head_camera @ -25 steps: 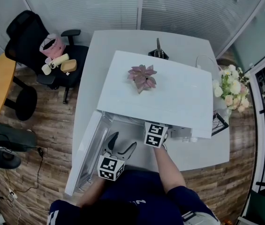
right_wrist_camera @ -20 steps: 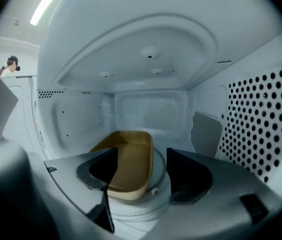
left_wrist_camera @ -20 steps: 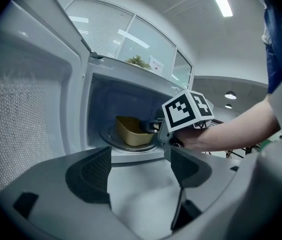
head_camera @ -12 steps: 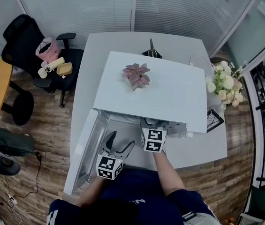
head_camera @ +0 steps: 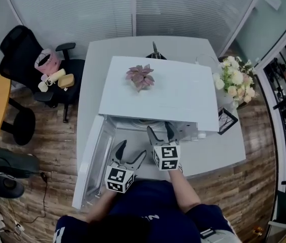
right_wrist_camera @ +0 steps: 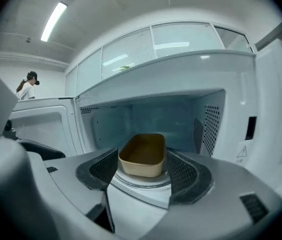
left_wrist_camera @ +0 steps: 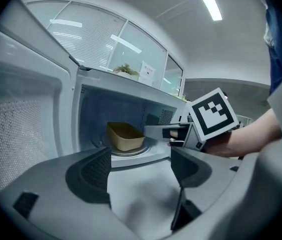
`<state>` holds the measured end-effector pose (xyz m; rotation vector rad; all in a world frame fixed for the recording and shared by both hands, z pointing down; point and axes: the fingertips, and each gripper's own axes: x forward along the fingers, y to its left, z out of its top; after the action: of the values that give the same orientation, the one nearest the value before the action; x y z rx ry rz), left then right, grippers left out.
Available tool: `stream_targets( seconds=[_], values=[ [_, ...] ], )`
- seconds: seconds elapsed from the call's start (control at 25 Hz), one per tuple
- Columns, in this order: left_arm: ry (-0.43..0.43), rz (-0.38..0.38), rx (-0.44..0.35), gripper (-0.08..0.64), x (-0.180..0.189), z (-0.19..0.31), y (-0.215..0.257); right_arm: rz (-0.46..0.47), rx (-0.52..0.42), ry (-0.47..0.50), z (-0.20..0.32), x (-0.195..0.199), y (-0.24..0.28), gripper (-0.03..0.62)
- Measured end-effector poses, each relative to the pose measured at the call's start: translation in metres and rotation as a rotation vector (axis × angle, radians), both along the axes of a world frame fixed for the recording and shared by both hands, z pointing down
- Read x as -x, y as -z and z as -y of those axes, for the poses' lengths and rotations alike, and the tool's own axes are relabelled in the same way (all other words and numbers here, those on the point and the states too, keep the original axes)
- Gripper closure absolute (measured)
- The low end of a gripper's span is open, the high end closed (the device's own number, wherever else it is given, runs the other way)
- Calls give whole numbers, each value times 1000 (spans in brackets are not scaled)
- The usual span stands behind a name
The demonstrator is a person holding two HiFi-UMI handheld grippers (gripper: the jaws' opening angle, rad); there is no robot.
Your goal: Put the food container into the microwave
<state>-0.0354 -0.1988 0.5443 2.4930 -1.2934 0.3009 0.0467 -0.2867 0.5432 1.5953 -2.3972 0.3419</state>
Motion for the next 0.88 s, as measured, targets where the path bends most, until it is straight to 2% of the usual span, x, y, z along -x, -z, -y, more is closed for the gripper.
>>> stream_targets(
  seconds=[0.4, 0.88],
  values=[
    [-36, -8, 13, 204, 4, -13, -4, -13, -74, -28, -54, -15, 19, 279],
    [-61, -29, -3, 204, 1, -21, 2, -4, -41, -69, -105, -34, 9, 276]
  ],
)
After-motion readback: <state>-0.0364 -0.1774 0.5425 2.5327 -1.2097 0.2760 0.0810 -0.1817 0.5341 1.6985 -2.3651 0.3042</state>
